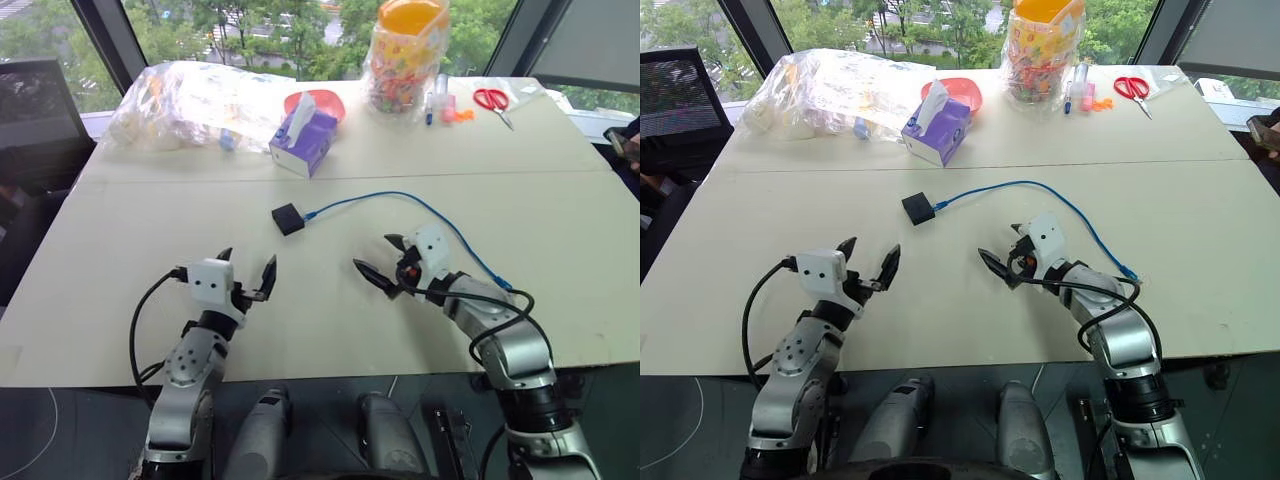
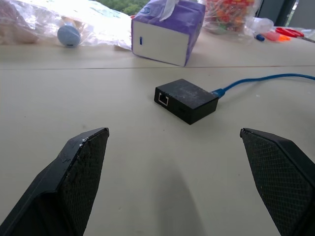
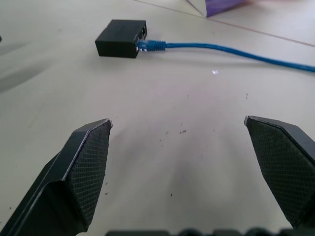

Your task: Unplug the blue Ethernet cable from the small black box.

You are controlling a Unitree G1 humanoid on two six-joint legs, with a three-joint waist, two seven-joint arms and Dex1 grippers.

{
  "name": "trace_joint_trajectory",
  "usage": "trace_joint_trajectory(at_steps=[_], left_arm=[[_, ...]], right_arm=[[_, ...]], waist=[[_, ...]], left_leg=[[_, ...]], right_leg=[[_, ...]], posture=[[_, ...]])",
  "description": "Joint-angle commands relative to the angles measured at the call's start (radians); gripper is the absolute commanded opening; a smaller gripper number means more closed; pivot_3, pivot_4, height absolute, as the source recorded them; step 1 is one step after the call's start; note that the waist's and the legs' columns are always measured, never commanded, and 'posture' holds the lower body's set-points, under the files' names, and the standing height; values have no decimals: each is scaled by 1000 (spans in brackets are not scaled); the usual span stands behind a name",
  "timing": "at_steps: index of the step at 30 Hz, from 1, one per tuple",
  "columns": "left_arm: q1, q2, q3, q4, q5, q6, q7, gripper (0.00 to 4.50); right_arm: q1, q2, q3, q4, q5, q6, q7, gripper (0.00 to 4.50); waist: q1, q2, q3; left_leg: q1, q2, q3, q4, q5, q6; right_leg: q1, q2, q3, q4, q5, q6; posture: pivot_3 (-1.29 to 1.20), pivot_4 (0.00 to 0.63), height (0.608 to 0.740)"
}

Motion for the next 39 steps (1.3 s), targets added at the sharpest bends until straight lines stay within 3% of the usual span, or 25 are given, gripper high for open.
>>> trace_joint_trajectory(at_steps=[1, 12, 18, 20, 23, 28, 32, 39], left_arm=[[15, 5, 9, -47, -33, 5, -15, 4444], [21, 75, 34, -157, -170, 141, -88, 4444], [0, 181, 108, -205, -292, 282, -134, 4444], [-27, 229, 163, -234, -397, 366, -156, 4444], [-51, 313, 225, -229, -470, 434, -197, 4444], [-129, 398, 305, -155, -503, 461, -208, 4444], [-182, 421, 323, -107, -478, 432, -210, 4444], [-171, 393, 301, -104, -409, 358, -189, 4444]], right_arm=[[-17, -11, -25, -16, 21, -11, 14, 4500], [-104, -123, -23, -9, 89, 44, 173, 4500], [-216, -201, 0, -30, 165, 177, 280, 4500], [-303, -210, 24, -3, 172, 213, 310, 4500], [-406, -232, 108, 82, 98, 159, 372, 4500], [-628, -191, 299, 389, -71, -56, 525, 4500], [-839, -66, 400, 720, -172, -241, 645, 4500], [-1124, 198, 432, 1344, -343, -507, 595, 4500]], waist=[[0, 0, 0], [-1, 0, 0], [-2, 0, 0], [-3, 0, 0], [-6, 0, 0], [-6, 0, 0], [-13, 0, 1], [-34, 0, 1]], left_leg=[[0, 0, 0, 0, 0, 0], [0, 0, 0, 1, 0, 0], [0, 0, 0, 1, 0, 0], [0, 0, 0, 1, 0, 0], [0, 0, 0, 1, 0, 0], [0, 0, 0, 0, 0, 0], [0, 0, 0, 1, 0, 0], [0, 1, 0, -3, 1, -1]], right_leg=[[0, 0, 0, 0, 0, 0], [0, 0, 0, 0, 0, 0], [-1, 0, 0, 2, 0, 0], [-1, 0, 0, 2, 0, 0], [-2, 0, 0, 3, 0, 0], [-2, 0, 0, 3, 0, 0], [-3, 0, 0, 5, 0, 0], [-6, 2, 1, 7, 2, 4]], posture=[[0, 150, 728], [0, 150, 728], [0, 150, 728], [0, 150, 728], [0, 150, 728], [0, 150, 728], [0, 150, 728], [0, 150, 728]])
